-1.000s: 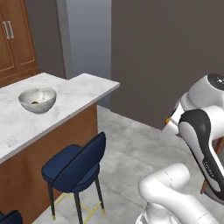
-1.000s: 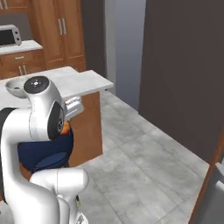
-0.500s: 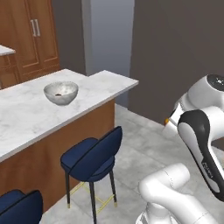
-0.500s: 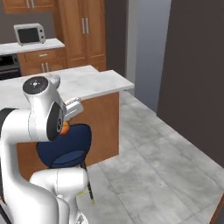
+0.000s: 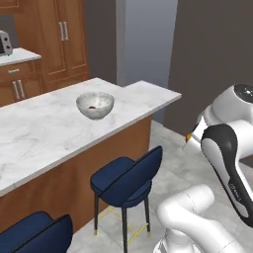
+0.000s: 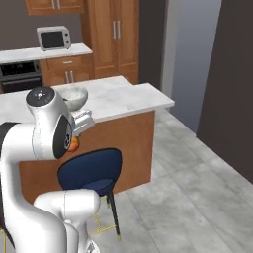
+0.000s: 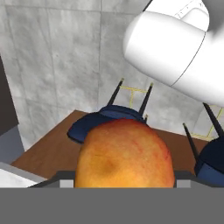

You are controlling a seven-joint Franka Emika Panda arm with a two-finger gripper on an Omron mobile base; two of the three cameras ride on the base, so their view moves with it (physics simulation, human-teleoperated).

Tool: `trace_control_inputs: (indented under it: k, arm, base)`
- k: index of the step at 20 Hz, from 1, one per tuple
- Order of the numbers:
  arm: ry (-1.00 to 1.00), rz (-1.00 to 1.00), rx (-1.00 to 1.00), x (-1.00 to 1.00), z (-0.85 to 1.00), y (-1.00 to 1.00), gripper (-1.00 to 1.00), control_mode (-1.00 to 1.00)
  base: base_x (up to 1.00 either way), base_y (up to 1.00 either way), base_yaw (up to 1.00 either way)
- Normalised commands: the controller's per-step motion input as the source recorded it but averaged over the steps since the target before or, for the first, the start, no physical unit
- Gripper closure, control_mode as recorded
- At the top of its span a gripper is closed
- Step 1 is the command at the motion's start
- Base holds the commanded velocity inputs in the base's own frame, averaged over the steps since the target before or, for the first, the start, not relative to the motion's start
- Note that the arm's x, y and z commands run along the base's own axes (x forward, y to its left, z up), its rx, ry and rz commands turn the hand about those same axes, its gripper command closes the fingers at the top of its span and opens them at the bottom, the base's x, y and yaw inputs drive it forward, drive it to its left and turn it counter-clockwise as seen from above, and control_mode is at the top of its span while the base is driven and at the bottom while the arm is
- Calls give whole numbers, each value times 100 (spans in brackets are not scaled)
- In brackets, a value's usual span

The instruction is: Retrieve the pear and peach from the fridge and place them into the bowl on the dining table.

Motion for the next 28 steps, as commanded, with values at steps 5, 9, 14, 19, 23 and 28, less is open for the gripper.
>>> trace_control_inputs:
  k: [5,9,14,19,23,28]
  arm:
    - [0,0,0,0,0,0,100,100]
    - [0,0,0,0,0,0,100,100]
    - [0,0,0,0,0,0,100,100]
    - [0,0,0,0,0,0,100,100]
    - [0,0,0,0,0,0,100,100]
    - [0,0,0,0,0,0,100,100]
  base:
    - [15,48,20]
    - [7,46,20]
    - [12,39,20]
    - [19,37,20]
    - [18,34,19]
    - [18,34,19]
